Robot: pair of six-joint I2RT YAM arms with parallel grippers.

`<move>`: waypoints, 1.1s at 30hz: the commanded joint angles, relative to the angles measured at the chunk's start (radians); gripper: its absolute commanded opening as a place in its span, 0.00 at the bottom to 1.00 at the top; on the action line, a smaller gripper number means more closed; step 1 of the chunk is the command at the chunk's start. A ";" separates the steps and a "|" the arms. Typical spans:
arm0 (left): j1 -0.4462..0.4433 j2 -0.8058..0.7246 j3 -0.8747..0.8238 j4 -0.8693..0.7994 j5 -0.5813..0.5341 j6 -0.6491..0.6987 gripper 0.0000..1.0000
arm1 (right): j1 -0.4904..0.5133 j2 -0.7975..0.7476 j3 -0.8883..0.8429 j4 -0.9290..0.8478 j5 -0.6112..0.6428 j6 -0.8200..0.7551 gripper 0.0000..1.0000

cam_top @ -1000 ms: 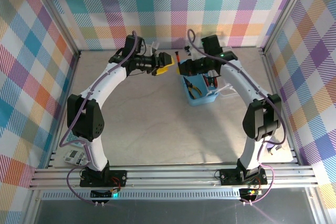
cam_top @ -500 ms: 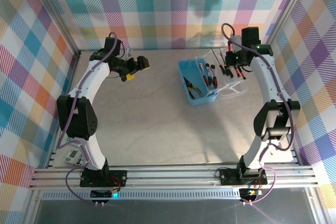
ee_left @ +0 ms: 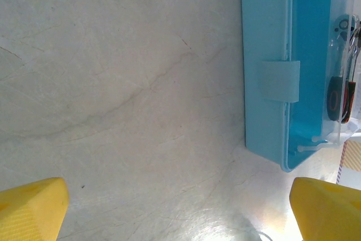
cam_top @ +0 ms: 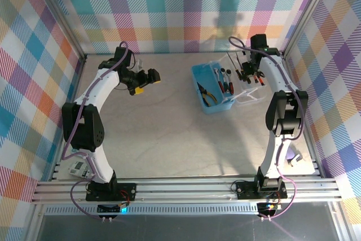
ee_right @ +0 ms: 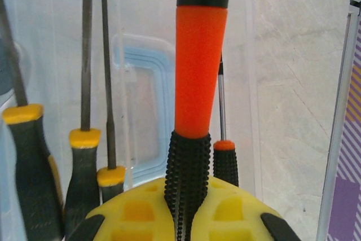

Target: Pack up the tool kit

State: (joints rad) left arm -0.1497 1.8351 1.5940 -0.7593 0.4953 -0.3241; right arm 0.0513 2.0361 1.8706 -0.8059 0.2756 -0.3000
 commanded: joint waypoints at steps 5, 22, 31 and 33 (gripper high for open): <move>-0.010 -0.030 -0.011 -0.011 0.008 0.010 1.00 | -0.012 0.022 0.033 0.026 -0.002 -0.041 0.07; -0.014 -0.016 0.004 -0.011 0.016 0.010 1.00 | -0.011 -0.113 -0.070 -0.014 -0.090 -0.008 0.51; -0.023 -0.008 0.005 -0.005 0.019 0.005 1.00 | -0.011 -0.117 -0.071 0.010 -0.251 0.085 0.60; -0.025 -0.010 0.004 -0.006 0.020 0.007 1.00 | -0.011 -0.086 -0.047 0.012 -0.216 0.105 0.57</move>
State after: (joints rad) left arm -0.1650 1.8351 1.5936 -0.7578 0.4973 -0.3241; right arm 0.0395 1.9182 1.8011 -0.7986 0.0753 -0.2455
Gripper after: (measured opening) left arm 0.995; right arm 0.577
